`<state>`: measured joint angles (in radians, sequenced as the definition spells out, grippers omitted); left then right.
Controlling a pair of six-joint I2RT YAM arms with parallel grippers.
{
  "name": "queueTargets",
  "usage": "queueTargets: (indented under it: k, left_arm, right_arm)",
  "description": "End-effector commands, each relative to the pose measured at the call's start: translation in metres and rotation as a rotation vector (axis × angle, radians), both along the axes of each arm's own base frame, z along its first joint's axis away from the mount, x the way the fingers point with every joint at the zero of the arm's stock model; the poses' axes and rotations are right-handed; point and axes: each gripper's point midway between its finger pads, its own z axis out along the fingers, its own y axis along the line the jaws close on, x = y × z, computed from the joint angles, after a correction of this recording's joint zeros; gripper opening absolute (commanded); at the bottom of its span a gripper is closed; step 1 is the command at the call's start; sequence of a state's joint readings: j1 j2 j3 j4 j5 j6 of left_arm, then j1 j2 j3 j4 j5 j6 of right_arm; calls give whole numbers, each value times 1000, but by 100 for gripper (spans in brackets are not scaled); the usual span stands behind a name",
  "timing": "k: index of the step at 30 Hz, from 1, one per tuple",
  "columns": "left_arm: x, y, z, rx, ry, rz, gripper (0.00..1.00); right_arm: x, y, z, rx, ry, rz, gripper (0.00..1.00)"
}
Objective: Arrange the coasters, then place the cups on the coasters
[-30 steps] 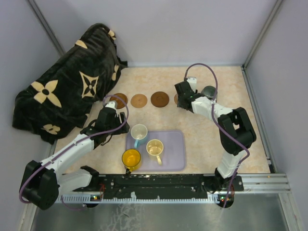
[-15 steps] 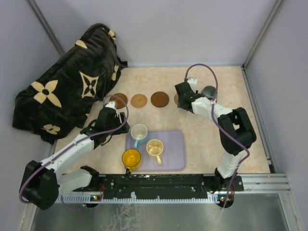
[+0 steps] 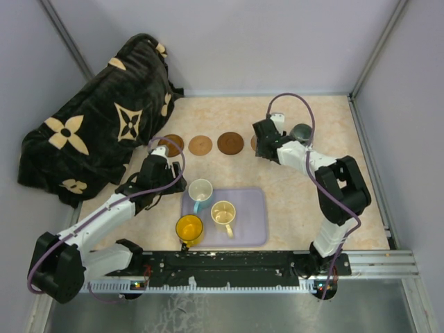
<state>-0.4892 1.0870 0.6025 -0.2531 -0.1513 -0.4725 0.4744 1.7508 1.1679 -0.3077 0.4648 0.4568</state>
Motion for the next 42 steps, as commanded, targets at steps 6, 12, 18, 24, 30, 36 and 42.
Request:
queueTargets:
  k: [6,12,18,24,30,36,42]
  left_arm:
    - [-4,-1,3,-9,-6,-7,72]
    - [-5,3,5,3,-16,-4,72]
    - [-7,7,12,15,-41,-4,73]
    - [-15,5,15,-11,-45,-25,74]
    - [-31,-9,18,-63,-48,-99,74]
    - [-54,-24,34,-117,-88,-190,74]
    - [-70,-19,42,-147,-109,-194,74]
  right_arm:
    - [-15,12,52,81,-91,65,69]
    - [-49,28,97,125,-122,140,70]
    - [-104,42,109,181,-86,217,69]
    - [-173,74,97,209,-8,349,68]
    - [-230,98,87,208,52,439,68]
    - [-265,109,82,278,84,484,68]
    - [-294,120,66,231,121,542,68]
